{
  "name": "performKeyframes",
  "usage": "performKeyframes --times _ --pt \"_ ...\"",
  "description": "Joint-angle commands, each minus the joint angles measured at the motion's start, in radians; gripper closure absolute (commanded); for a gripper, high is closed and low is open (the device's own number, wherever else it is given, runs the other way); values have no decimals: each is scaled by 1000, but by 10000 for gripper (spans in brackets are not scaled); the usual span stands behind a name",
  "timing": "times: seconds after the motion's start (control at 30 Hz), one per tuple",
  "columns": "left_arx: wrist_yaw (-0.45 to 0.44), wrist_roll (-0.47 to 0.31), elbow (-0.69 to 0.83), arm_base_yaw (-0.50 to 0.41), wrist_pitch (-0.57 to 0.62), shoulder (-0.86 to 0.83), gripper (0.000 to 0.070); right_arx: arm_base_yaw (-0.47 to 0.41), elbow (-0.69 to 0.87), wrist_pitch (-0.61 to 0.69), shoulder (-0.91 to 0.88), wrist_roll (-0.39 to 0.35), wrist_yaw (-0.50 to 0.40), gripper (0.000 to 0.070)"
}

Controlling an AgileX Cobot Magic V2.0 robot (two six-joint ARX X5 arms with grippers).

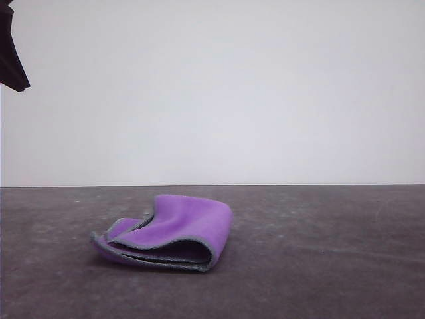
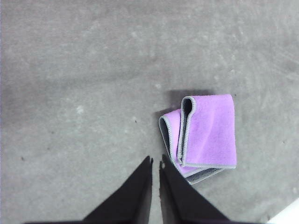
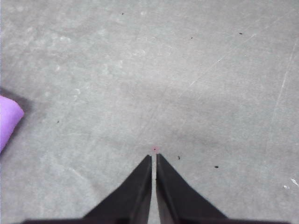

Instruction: Fold clothes

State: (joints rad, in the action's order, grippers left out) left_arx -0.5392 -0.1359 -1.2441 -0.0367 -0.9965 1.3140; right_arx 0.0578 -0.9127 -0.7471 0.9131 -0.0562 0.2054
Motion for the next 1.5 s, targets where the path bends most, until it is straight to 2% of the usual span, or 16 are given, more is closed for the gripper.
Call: performKeyframes --times 0.0,0.1,0.27,0.4,0.5,0.6,0.97,1.2,1.47 --pt "24 -58 20 -2 31 -44 684 0 -9 10 7 1 0 688" --pt "40 -5 157 -2 202 -158 684 0 -9 10 7 1 0 688" --pt "76 87 475 -2 534 -392 684 0 -9 11 7 1 0 688" --pt "167 121 678 -2 657 -575 684 0 -9 10 7 1 0 688" --pt "273 159 797 -2 683 -703 684 0 -9 10 7 1 0 688" --pt "340 171 893 -2 683 -825 684 0 -9 10 7 1 0 688" --pt "360 230 1137 5 678 -1204 684 0 -9 11 7 1 0 688" --pt "379 234 1185 32 677 -1309 684 0 -9 11 7 1 0 688" --pt "457 223 1186 60 677 -1312 684 0 -9 11 6 1 0 688"
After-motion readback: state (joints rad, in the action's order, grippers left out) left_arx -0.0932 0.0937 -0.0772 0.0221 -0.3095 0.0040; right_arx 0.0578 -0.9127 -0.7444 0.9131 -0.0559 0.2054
